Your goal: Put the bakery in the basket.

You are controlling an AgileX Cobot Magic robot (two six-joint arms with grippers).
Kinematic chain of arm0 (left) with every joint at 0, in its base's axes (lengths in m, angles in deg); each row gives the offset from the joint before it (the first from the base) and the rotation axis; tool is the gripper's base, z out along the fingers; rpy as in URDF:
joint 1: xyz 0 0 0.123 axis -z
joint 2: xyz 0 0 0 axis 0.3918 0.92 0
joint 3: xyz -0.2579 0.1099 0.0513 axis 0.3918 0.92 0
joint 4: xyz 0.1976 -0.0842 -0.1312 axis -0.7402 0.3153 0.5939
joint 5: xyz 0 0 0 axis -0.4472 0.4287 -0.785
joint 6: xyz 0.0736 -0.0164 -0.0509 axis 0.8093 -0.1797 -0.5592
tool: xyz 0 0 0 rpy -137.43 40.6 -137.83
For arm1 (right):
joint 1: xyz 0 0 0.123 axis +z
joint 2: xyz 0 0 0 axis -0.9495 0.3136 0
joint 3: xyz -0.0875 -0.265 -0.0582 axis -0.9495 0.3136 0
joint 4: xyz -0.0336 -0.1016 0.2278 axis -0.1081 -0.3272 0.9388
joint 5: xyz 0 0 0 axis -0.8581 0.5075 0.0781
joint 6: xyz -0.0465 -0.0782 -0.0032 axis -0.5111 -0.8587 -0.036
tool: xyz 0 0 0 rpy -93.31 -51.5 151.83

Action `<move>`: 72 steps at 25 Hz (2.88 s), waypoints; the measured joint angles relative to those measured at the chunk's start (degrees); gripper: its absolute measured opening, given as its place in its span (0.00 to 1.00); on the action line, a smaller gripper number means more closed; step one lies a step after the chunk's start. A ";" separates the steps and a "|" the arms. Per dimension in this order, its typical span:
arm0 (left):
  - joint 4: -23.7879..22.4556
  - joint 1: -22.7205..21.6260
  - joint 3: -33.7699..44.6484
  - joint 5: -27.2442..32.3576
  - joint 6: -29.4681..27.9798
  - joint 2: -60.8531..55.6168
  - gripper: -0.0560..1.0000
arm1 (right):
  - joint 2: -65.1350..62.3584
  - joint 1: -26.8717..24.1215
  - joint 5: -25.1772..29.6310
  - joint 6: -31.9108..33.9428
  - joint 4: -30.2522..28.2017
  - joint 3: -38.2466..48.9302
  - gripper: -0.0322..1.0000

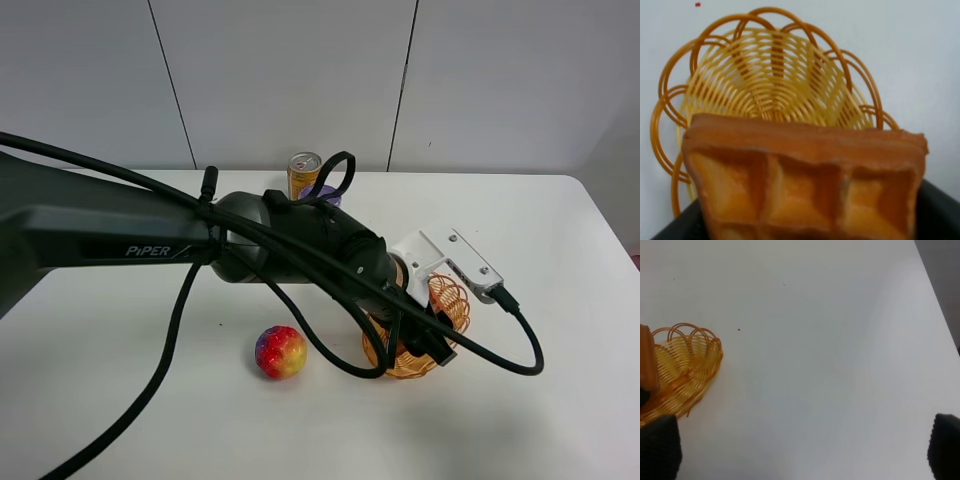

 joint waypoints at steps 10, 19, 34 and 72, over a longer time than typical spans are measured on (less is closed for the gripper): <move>0.83 0.00 0.00 0.22 0.00 0.00 0.80 | 0.00 0.00 0.00 0.00 0.00 0.00 0.99; 1.01 0.00 0.00 -4.22 -0.05 -0.53 0.85 | 0.00 0.00 0.00 0.00 0.00 0.00 0.99; -11.08 -19.96 0.00 5.27 -4.15 -30.79 0.85 | 0.00 0.00 0.00 0.00 0.00 0.00 0.99; -15.23 -56.45 48.12 44.79 -16.21 -119.71 0.85 | 0.00 0.00 0.00 0.00 0.00 0.00 0.99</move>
